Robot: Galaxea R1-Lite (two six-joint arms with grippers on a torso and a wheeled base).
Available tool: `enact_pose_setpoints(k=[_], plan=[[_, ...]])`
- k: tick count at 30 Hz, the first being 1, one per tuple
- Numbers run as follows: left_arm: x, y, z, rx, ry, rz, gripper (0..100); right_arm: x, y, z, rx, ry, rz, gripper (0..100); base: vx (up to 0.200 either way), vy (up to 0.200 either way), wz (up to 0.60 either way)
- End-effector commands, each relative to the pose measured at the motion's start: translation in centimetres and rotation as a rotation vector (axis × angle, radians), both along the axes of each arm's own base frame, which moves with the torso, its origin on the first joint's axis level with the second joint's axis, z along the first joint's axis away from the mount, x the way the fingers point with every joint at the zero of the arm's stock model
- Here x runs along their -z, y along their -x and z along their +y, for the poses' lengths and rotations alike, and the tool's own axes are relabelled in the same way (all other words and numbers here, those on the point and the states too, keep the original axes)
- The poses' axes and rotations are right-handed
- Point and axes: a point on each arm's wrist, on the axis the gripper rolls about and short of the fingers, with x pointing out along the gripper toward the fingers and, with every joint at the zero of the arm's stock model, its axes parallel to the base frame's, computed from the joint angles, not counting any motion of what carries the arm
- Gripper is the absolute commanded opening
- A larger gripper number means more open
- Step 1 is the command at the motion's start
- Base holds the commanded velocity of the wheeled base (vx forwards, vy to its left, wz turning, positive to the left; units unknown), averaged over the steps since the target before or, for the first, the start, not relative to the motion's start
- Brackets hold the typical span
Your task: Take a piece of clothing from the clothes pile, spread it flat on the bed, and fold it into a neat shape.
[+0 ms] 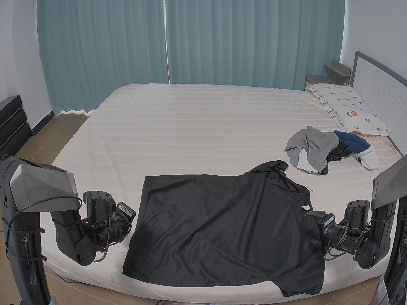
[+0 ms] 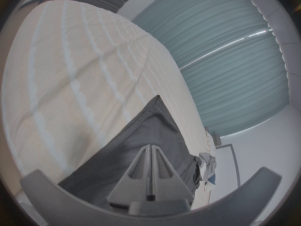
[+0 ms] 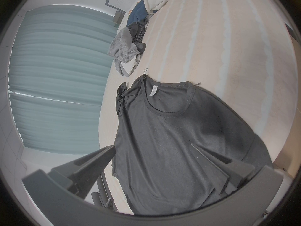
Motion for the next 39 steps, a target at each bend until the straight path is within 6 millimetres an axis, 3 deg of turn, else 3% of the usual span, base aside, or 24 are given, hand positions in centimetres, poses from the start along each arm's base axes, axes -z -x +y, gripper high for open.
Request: enact_pose_setpoints(k=[1, 14, 23, 32, 39], plan=[[0.08, 0.31, -0.01, 0.002, -0.001, 0.010, 0, -0.37, 0.41, -0.05, -0.004, 0.003, -0.009, 100, 0.000, 0.000, 0.00], [0.02, 0.40, -0.10, 0.013, 0.002, 0.011, 0, -0.16, 0.82, -0.33, -0.028, 0.055, 0.002, 100, 0.000, 0.000, 0.00], [0.19, 0.59, -0.21, 0.027, -0.008, 0.018, 0, -0.46, 0.42, -0.79, -0.015, 0.059, -0.023, 100, -0.200, 0.000, 0.00], [0.34, 0.87, -0.27, 0.055, -0.019, 0.027, 0, -0.05, 0.44, -0.56, -0.107, 0.042, -0.013, 100, -0.200, 0.000, 0.00], [0.34, 0.87, -0.27, 0.056, -0.020, 0.027, 0, -0.05, 0.46, -0.66, -0.108, 0.038, -0.012, 100, 0.000, 0.000, 0.00]])
